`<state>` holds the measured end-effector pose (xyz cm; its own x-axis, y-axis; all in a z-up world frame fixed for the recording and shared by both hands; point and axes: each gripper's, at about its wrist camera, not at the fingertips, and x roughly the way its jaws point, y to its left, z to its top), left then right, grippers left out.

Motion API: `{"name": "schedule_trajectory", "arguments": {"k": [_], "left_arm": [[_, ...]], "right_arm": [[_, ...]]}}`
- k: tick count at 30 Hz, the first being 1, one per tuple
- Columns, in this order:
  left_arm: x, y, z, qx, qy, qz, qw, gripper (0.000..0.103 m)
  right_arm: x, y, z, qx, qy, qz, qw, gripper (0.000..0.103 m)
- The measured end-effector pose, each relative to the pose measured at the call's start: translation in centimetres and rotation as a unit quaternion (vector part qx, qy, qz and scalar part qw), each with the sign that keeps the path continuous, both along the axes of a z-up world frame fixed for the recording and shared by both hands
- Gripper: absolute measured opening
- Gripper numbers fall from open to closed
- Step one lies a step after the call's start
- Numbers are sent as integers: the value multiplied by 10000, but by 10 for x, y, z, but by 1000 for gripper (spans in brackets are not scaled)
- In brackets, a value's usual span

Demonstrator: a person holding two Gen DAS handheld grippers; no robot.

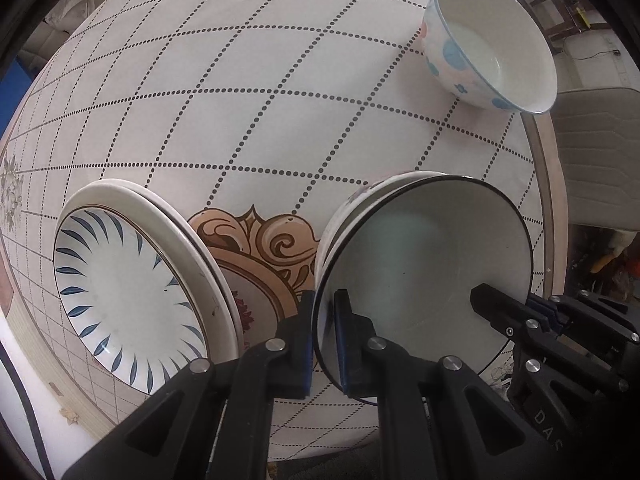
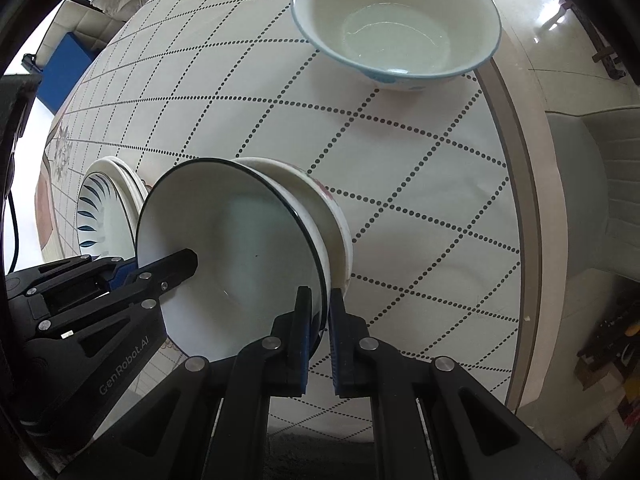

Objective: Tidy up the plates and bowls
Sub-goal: 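Carry the black-rim bowl and lower it into the pink-flower bowl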

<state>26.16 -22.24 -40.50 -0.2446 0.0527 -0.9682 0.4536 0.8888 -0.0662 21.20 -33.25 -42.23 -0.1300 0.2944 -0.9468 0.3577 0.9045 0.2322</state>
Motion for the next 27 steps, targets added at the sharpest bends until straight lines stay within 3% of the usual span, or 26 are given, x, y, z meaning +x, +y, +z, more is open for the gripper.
{"name": "schedule_trajectory", "arguments": {"k": [7,17,27], "left_arm": [[6,1,-10,22,73,110,9999,8],[8,9,-16,-14,85,241,9997,10],[5,6,-11,47,-35,246,9997,9]], "right_arm": [[5,-2,-3,-3,157,108,9998,9],[4,-16,-6,490,175,-152,9985,11],[3,-14,2,262,217,41,9994,7]]}}
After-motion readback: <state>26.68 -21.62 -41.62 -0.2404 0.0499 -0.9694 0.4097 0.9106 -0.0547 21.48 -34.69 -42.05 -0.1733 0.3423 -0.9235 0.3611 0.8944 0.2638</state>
